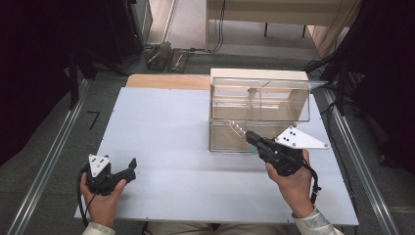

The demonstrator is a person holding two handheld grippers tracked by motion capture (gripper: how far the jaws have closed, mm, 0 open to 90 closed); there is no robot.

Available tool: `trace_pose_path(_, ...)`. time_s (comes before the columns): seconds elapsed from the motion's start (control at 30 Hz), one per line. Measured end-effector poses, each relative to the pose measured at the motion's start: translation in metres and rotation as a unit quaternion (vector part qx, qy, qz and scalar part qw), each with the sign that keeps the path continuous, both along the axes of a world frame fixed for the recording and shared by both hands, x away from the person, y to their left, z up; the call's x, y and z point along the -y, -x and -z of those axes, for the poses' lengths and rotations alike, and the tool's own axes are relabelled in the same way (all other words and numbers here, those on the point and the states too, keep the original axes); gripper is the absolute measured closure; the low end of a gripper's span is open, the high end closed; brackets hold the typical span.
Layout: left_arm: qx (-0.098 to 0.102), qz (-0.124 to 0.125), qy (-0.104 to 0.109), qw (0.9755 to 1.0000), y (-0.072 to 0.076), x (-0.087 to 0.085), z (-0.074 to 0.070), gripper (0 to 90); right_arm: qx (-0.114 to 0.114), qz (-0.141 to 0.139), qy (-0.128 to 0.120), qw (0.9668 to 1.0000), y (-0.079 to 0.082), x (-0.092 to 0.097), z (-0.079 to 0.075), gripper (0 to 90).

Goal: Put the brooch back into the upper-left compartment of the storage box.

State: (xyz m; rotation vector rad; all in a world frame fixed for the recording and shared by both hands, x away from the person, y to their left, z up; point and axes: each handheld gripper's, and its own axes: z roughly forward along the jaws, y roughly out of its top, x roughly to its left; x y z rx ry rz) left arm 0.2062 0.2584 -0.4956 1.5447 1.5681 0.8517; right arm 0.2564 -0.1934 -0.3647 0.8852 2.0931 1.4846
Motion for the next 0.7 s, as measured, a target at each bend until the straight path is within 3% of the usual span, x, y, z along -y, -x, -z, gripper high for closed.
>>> trace_pose_path(0.7, 0.003, -0.002, 0.003, 1.0, 0.0, -0.001, 0.0, 6.5, 0.007, 0.015, -0.016, 0.9997, -0.021, -0.007, -0.011, 87.4)
